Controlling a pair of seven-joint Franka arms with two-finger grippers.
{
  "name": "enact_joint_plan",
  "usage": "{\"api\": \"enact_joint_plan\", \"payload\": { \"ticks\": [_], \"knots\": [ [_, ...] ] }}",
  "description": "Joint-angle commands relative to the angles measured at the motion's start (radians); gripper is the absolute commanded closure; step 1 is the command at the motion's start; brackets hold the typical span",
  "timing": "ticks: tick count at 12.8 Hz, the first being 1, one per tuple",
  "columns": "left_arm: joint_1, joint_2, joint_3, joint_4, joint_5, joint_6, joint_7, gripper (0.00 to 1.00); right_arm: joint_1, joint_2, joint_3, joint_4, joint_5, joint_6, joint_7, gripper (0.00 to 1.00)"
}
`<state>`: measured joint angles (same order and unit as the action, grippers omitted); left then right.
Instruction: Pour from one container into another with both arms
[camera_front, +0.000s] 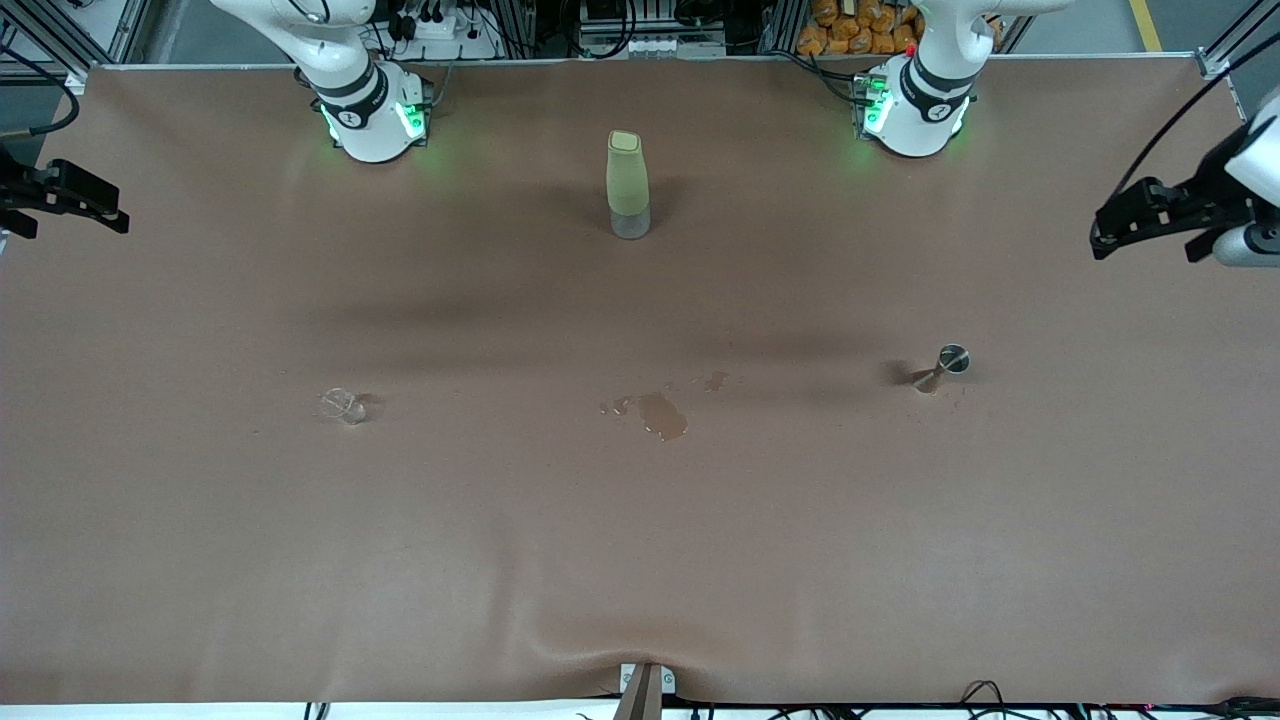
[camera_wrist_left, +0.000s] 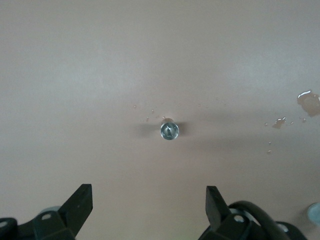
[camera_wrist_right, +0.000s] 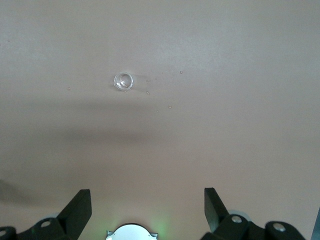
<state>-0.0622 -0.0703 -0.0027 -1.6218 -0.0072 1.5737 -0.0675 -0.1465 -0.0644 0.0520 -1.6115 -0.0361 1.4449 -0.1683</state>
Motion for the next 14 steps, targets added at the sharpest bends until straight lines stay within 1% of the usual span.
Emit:
{"api": "enact_joint_plan", "payload": {
  "ticks": [1, 6, 8, 10, 12, 14],
  "knots": [
    [0.001, -0.062, -0.031, -0.064, 0.013, 0.017, -0.083, 0.0, -0.027, 0.011, 0.022, 0.028, 0.005, -0.003, 0.01, 0.0],
    [-0.001, -0.083, -0.023, -0.049, 0.015, -0.037, -0.072, 0.0, 0.001, 0.015, 0.006, 0.033, -0.001, 0.0, 0.01, 0.0],
    [-0.001, -0.082, -0.023, -0.047, 0.015, -0.038, -0.083, 0.0, 0.047, 0.021, -0.049, 0.039, 0.002, 0.002, 0.01, 0.0],
    [-0.001, -0.077, -0.023, -0.047, 0.015, -0.038, -0.083, 0.0, 0.054, 0.025, -0.055, 0.041, 0.007, 0.005, 0.012, 0.0],
    [-0.001, -0.077, -0.023, -0.047, 0.016, -0.038, -0.084, 0.0, 0.053, 0.025, -0.058, 0.041, 0.053, 0.008, 0.01, 0.0],
    [-0.002, -0.078, -0.023, -0.047, 0.026, -0.038, -0.087, 0.0, 0.053, 0.025, -0.066, 0.041, 0.071, 0.009, 0.01, 0.0]
  ]
}}
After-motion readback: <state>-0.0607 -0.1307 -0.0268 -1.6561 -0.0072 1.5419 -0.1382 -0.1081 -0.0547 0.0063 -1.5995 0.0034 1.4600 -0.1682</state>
